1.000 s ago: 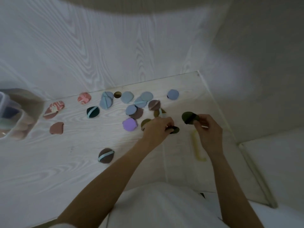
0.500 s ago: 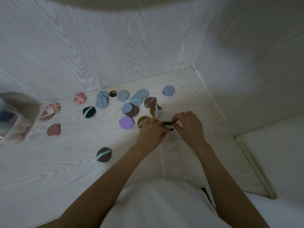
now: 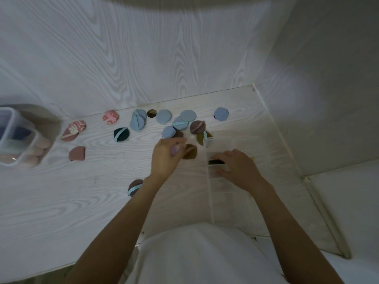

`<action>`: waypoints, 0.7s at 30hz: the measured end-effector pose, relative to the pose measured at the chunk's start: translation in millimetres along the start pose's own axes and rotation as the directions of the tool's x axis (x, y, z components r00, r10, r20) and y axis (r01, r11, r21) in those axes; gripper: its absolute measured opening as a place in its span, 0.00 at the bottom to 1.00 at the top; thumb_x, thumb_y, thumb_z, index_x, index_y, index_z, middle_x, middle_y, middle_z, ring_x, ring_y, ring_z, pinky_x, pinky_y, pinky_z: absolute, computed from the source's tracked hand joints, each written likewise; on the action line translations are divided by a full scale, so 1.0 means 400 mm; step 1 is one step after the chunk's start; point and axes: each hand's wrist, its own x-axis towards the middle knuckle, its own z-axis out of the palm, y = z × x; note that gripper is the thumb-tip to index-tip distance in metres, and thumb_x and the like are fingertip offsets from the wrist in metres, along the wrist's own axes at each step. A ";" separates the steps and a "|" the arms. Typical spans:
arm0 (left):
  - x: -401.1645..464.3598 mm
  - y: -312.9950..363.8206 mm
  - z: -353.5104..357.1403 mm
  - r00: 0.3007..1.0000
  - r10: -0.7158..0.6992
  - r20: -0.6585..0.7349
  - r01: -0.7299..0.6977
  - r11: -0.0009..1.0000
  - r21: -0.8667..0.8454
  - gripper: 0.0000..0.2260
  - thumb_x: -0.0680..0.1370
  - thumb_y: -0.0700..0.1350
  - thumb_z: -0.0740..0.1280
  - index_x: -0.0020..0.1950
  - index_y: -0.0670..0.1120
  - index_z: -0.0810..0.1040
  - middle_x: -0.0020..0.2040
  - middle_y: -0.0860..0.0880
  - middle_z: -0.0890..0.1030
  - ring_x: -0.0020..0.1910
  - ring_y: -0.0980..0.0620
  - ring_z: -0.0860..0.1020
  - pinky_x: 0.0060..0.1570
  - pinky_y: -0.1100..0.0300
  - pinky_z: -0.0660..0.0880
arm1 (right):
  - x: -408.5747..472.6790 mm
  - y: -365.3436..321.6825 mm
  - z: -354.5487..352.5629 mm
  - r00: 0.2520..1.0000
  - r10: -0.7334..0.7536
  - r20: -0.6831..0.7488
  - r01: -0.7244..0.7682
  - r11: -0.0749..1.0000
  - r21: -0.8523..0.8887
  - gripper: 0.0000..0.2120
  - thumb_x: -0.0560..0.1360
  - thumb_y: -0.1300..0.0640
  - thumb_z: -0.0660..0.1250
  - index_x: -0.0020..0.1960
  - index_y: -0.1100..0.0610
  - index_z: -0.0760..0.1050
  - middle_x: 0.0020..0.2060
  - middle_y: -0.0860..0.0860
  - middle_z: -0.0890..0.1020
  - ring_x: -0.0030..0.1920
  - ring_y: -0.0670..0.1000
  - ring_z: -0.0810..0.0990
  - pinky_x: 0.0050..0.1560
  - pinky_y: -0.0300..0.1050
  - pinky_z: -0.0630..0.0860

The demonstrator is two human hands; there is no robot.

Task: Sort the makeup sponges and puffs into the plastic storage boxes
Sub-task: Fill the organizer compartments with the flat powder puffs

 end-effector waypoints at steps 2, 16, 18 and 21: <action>0.014 -0.059 -0.037 0.982 -0.169 -0.085 0.167 0.986 -0.026 0.10 0.76 0.46 0.65 0.55 0.46 0.80 0.50 0.46 0.82 0.48 0.48 0.78 0.47 0.56 0.73 | 0.007 -0.003 0.014 0.998 -0.052 -0.026 0.051 0.997 -0.064 0.13 0.72 0.61 0.69 0.55 0.51 0.80 0.45 0.53 0.82 0.41 0.56 0.76 0.39 0.47 0.72; 0.102 -0.312 -0.172 0.687 -0.668 -0.286 0.709 0.702 0.065 0.22 0.78 0.48 0.63 0.70 0.42 0.65 0.63 0.39 0.74 0.62 0.40 0.72 0.60 0.50 0.68 | 0.104 -0.093 0.070 0.981 -0.094 -0.170 0.093 0.996 -0.009 0.06 0.67 0.62 0.73 0.44 0.57 0.82 0.39 0.53 0.81 0.36 0.57 0.77 0.37 0.48 0.72; 0.104 -0.307 -0.175 0.676 -0.674 -0.298 0.703 0.711 -0.010 0.18 0.77 0.47 0.65 0.65 0.42 0.72 0.60 0.42 0.78 0.58 0.43 0.75 0.55 0.54 0.70 | 0.104 -0.092 0.069 0.980 -0.085 -0.182 0.081 0.996 -0.034 0.08 0.65 0.63 0.75 0.44 0.56 0.83 0.40 0.54 0.81 0.36 0.56 0.76 0.37 0.49 0.72; 0.091 -0.260 -0.181 0.665 -0.661 -0.348 0.641 0.744 -0.188 0.10 0.75 0.44 0.69 0.55 0.45 0.78 0.52 0.48 0.81 0.51 0.49 0.78 0.50 0.60 0.71 | 0.099 -0.096 0.068 0.968 -0.086 -0.236 0.073 0.995 -0.063 0.07 0.65 0.61 0.75 0.42 0.55 0.83 0.37 0.52 0.81 0.37 0.57 0.76 0.38 0.47 0.67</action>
